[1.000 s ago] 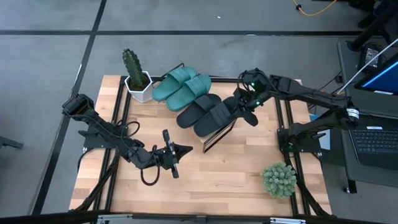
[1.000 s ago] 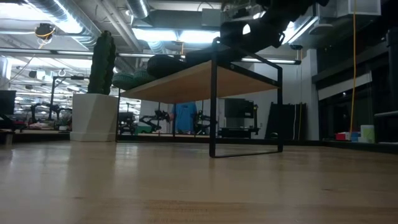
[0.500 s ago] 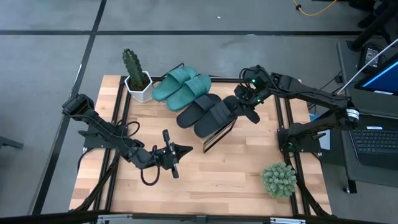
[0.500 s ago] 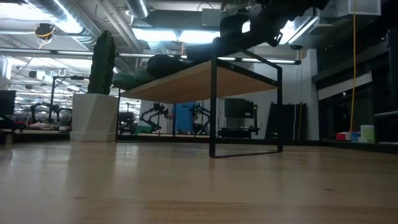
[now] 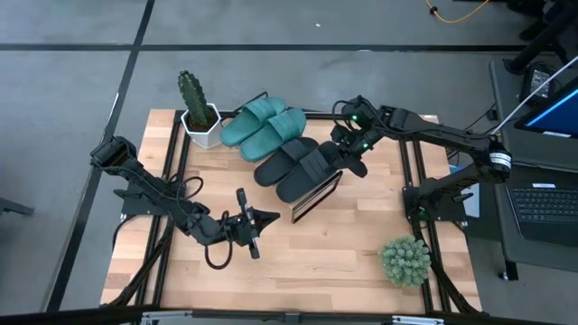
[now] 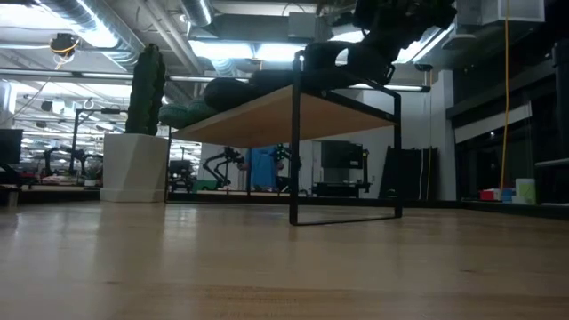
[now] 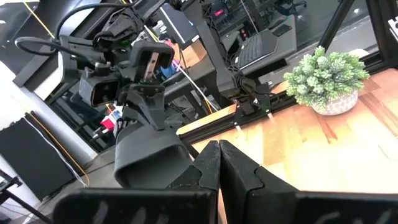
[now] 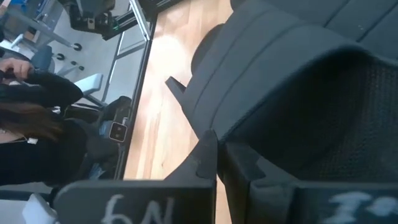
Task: Pick and place slides into the shelf
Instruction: Put the black slipper onto the shelf
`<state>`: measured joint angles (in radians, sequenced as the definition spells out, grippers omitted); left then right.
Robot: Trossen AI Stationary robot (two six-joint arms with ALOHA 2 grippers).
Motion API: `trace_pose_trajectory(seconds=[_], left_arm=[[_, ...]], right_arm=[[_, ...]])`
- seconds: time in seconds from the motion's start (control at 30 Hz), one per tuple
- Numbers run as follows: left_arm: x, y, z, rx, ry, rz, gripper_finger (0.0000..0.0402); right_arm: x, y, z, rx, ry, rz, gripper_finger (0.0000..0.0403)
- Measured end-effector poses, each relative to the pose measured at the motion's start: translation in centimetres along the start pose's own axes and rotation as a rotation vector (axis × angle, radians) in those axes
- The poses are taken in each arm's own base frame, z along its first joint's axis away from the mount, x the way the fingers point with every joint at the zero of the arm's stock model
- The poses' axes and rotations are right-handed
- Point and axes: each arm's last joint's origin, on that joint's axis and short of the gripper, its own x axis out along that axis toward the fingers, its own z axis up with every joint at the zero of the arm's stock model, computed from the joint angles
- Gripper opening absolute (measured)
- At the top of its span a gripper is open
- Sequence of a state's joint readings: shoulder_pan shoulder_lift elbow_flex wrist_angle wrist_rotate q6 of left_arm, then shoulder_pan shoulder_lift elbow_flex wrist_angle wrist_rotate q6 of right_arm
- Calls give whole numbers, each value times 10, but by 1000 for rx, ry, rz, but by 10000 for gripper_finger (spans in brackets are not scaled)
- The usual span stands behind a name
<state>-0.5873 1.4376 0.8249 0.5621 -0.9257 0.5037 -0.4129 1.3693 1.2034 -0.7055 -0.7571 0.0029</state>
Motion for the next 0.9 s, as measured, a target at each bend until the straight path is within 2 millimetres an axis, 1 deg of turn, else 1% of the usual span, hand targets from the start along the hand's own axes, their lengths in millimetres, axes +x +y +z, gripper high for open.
trace_pose_trajectory(seconds=[0.07, 0.27, 0.53, 0.9], left_arm=[[0, 0, 0, 3, 2, -1, 0], [0, 0, 0, 5, 2, -1, 0], [4, 3, -2, 5, 11, 13, 0], [8, 4, -3, 2, -14, -33, 0]], right_arm=[[-1, -1, 0, -3, -4, -3, 9], [-6, -6, -3, 60, 7, -20, 12], [-5, -7, -5, 82, 28, -23, 17], [3, -15, -8, 199, 70, -48, 73]])
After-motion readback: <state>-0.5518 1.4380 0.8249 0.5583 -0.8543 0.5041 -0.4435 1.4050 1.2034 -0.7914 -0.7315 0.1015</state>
